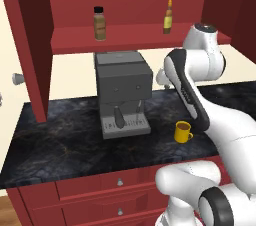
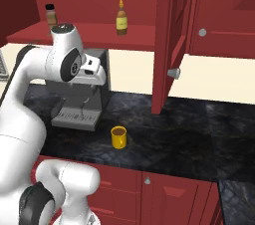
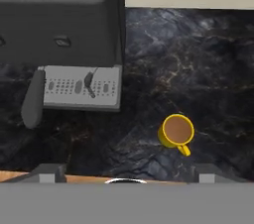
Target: Pick the cinnamon and honey bottle from the cabinet and place them next to the mug.
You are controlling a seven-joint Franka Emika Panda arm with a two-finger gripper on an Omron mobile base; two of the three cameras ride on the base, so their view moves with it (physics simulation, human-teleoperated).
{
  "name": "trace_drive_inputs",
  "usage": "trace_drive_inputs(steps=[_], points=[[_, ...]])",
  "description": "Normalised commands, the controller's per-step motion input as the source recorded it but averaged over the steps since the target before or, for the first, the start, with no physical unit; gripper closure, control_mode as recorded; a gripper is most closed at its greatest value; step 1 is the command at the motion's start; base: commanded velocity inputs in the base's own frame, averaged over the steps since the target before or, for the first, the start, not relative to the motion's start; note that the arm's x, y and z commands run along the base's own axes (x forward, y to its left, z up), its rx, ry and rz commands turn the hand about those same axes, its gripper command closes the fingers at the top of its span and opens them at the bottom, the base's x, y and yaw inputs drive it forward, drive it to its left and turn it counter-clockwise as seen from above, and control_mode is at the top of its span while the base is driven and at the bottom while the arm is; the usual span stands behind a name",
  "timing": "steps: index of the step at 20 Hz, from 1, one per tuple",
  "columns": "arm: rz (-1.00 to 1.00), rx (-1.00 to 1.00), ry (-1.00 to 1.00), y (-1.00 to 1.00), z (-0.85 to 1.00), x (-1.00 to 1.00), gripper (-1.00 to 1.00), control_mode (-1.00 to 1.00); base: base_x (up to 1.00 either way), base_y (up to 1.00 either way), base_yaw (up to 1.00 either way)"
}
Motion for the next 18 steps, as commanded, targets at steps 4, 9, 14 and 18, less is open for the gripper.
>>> trace_drive_inputs(steps=[4, 9, 14, 18], points=[[-0.11, 0.03, -0.39, -0.14, 0.37, -0.41, -1.0, -1.0, 0.0, 0.0, 0.0], [-0.22, 0.0, -0.34, -0.03, 0.67, -0.05, -1.0, -1.0, 0.0, 0.0, 0.0], [-0.21, 0.0, -0.37, 0.0, 0.81, -0.04, -1.0, -1.0, 0.0, 0.0, 0.0], [-0.12, 0.0, -0.36, -0.17, 0.82, -0.03, -1.0, -1.0, 0.0, 0.0, 0.0]])
